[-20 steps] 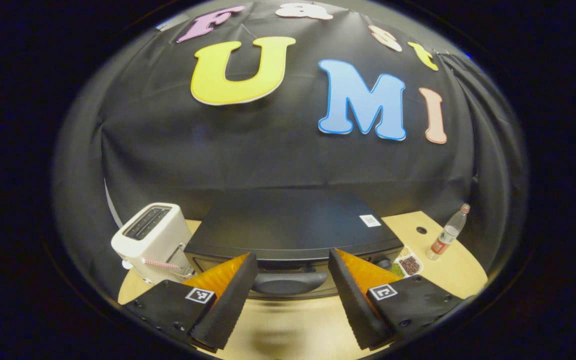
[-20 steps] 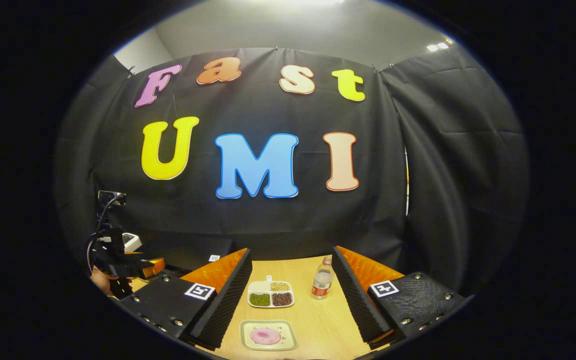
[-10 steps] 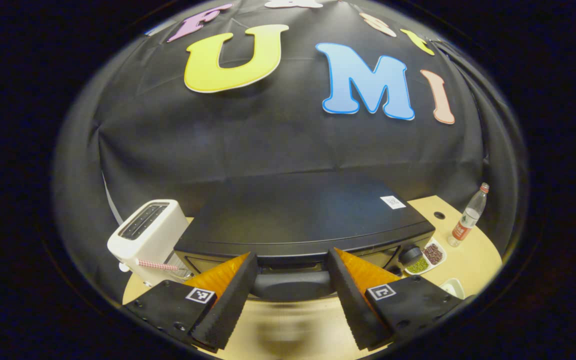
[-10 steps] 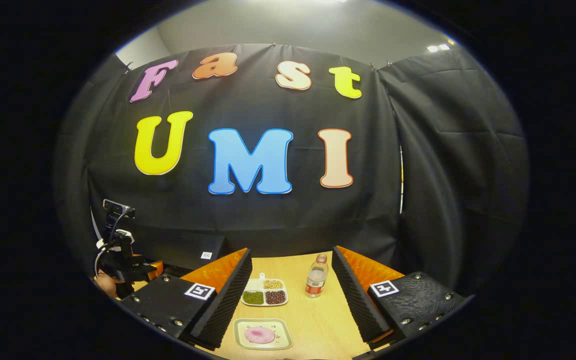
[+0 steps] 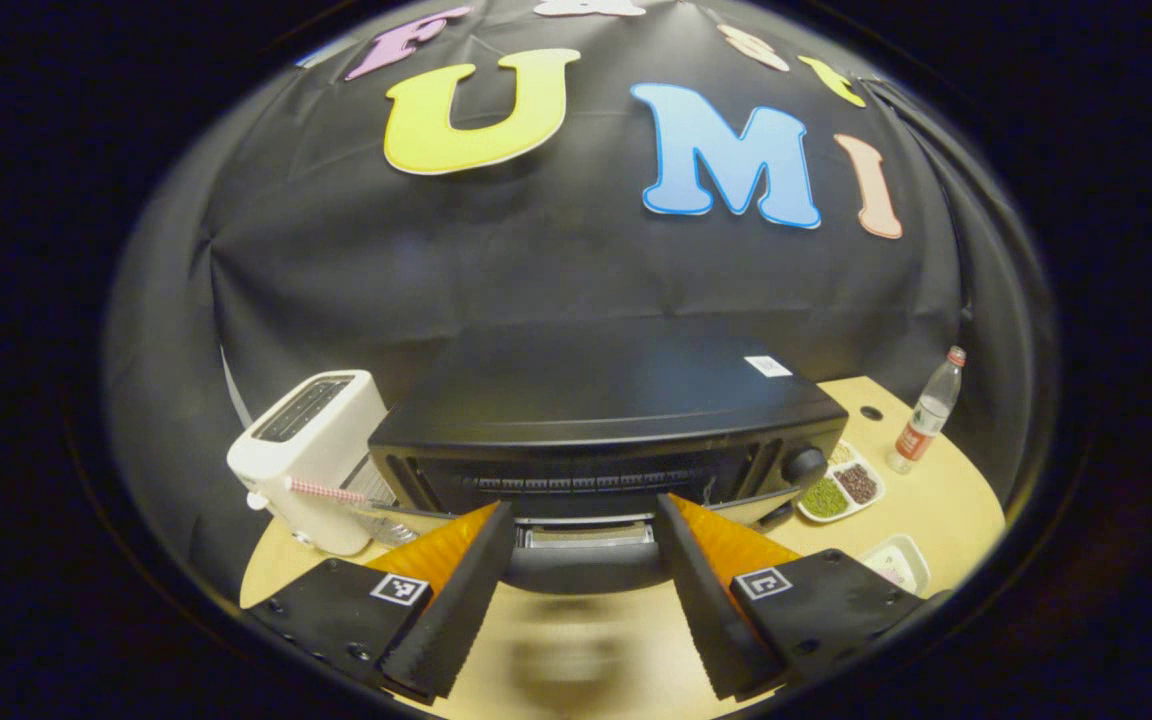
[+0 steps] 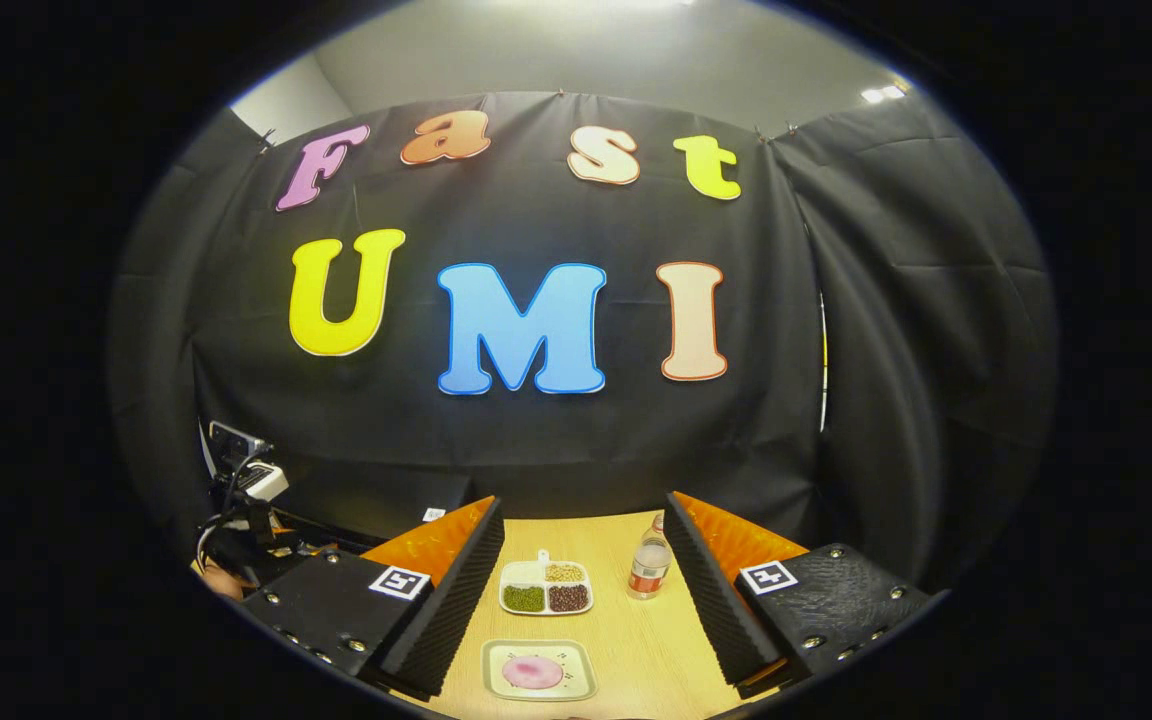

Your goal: Open the electric oven with the left hand, put the food in, and close the electric oven.

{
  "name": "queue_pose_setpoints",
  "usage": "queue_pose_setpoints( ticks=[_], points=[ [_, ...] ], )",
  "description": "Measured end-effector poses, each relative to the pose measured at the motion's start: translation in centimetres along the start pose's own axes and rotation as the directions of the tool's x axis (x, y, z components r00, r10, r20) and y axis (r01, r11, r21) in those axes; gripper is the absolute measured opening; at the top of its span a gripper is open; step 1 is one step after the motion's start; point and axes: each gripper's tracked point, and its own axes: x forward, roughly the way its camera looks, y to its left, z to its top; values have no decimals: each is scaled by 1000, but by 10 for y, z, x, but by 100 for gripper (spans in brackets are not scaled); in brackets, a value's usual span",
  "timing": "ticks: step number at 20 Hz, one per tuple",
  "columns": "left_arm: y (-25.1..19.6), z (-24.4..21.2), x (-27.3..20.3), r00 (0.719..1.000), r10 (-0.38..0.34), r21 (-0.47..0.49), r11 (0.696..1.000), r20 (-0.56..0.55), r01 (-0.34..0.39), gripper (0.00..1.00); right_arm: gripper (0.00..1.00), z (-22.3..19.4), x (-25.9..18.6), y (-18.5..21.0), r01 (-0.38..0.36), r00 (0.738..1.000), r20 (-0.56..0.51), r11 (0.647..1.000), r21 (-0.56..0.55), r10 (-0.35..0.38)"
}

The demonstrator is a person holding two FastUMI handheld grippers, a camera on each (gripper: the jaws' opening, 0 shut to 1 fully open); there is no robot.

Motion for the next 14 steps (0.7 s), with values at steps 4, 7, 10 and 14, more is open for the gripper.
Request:
queue_pose_setpoints(
  ticks=[4, 7, 10, 14],
  points=[
    [-4, -28, -18, 999, -13, 5, 1000, -33, 13, 92, 97, 3, -7, 2, -10, 1000, 14, 1000, 4, 10],
    [-5, -47, -27, 998, -21, 15, 1000, -55, 21, 99, 97, 0, -13, 4, -18, 1000, 8, 1000, 1, 18],
    [-6, -62, -32, 997, -24, 21, 999, -74, 26, 99, 97, -4, -15, 6, -23, 1000, -4, 1000, -4, 23],
    [-9, -88, -35, 994, -28, 38, 999, -110, 32, 99, 97, -11, -18, 6, -21, 999, -27, 1000, -9, 21]
  ],
)
